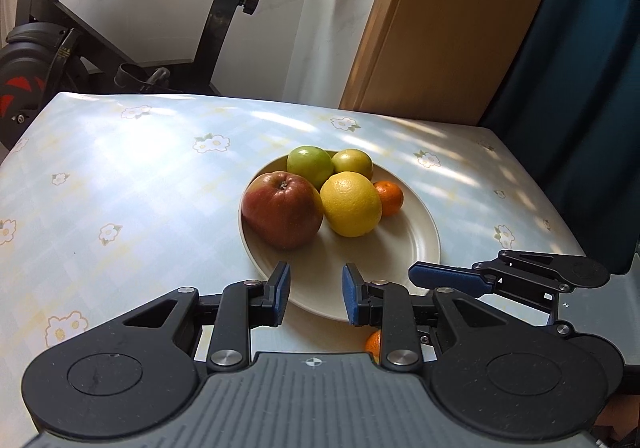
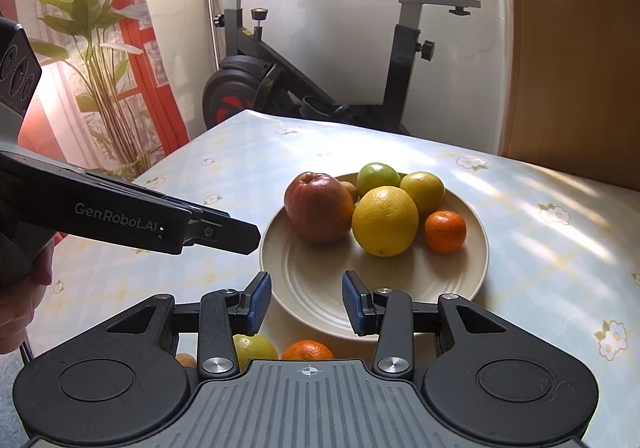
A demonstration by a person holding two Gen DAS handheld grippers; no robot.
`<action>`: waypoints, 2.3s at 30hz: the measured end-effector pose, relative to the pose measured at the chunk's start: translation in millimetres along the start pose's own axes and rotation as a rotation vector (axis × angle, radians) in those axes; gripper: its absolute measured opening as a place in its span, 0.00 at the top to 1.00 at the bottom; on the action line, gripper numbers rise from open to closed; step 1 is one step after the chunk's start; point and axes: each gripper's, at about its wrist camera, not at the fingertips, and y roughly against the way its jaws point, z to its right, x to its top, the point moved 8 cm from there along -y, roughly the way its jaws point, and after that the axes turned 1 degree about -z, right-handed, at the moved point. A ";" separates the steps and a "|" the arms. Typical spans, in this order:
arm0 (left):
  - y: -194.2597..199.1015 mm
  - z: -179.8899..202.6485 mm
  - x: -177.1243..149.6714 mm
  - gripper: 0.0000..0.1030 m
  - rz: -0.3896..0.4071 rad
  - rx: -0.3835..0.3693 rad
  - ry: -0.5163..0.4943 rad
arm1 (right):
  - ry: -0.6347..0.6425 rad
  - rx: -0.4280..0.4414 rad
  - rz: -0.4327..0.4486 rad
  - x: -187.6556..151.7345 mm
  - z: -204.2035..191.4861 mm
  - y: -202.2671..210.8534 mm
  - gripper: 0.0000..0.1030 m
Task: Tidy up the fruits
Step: 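Move both open tools back toward the mandarin and kiwi on the table, then grasp the orange mandarin with the right tool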
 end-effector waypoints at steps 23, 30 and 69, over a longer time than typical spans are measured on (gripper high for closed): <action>25.5 -17.4 -65.9 0.71 -0.003 0.016 -0.013 | -0.050 -0.031 -0.017 -35.7 2.6 7.4 0.65; 28.7 -27.6 -75.1 0.71 0.006 0.009 0.063 | -0.077 -0.028 -0.022 -42.1 6.7 3.9 0.64; 25.6 -32.3 -90.3 0.71 -0.035 -0.022 0.206 | -0.055 0.026 0.096 -62.0 31.4 4.7 0.70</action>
